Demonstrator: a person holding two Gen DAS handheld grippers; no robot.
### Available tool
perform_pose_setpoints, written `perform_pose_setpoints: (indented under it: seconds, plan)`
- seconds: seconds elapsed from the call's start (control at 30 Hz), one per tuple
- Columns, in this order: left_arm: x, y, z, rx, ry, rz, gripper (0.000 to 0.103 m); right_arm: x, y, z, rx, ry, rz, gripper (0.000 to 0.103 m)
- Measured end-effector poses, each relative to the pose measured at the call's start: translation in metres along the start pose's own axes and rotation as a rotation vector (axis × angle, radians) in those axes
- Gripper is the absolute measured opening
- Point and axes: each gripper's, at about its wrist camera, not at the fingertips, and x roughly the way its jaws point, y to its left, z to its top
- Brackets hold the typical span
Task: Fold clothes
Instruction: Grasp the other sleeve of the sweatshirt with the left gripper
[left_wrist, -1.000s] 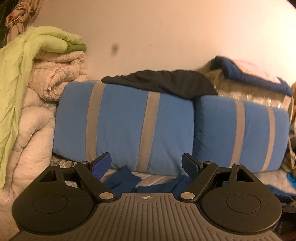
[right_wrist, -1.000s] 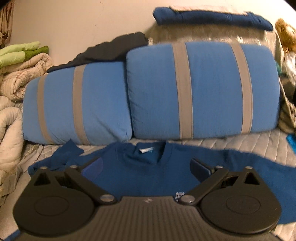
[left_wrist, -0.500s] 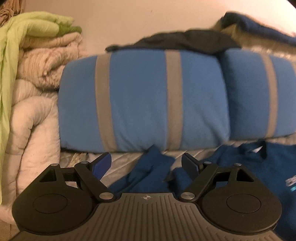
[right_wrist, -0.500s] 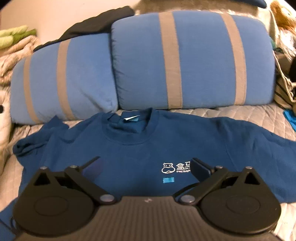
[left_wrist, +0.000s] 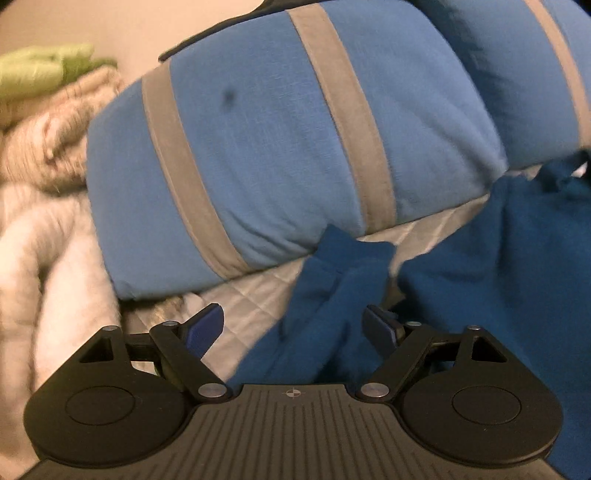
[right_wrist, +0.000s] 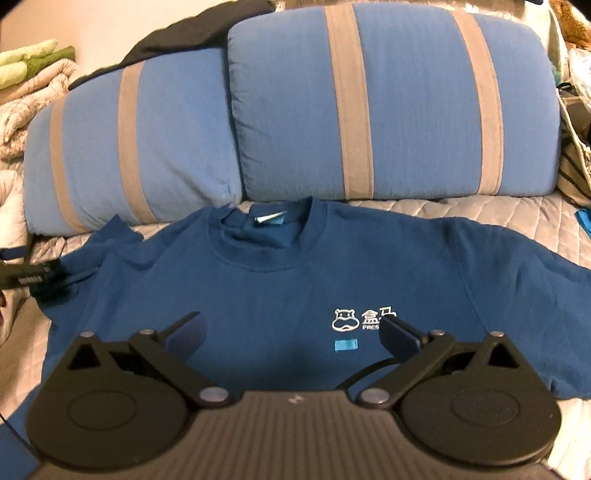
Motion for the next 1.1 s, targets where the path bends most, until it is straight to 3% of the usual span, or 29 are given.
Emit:
perform_pose_setpoints:
  seconds: [0.1,0.2,0.27,0.4,0.63,0.9,1.1]
  plan:
    - [0.011,-0.008,0.002,0.023,0.010,0.012,0.073,-0.001,-0.002,0.002,0.022,-0.015,0.003,0.103]
    - [0.028,-0.017,0.004,0.038,0.075,-0.026,0.050,0.001,-0.004,0.003,0.038,-0.012,0.000,0.103]
    - [0.034,-0.019,0.006,0.035,0.114,-0.041,0.006,0.003,-0.006,0.003,0.054,0.003,0.003,0.103]
    - [0.026,0.001,0.013,-0.121,0.069,0.046,0.005,0.008,-0.017,0.004,0.141,0.023,0.030,0.103]
    - [0.004,0.074,0.013,-0.472,0.039,-0.051,0.004,0.010,-0.031,0.002,0.242,0.035,0.037,0.103]
    - [-0.050,0.095,-0.011,-0.536,0.013,-0.109,0.004,0.008,-0.029,0.001,0.230,0.034,0.037,0.103]
    - [-0.087,0.108,-0.060,-0.640,0.044,-0.048,0.005,0.010,-0.033,0.000,0.249,0.055,0.039,0.103]
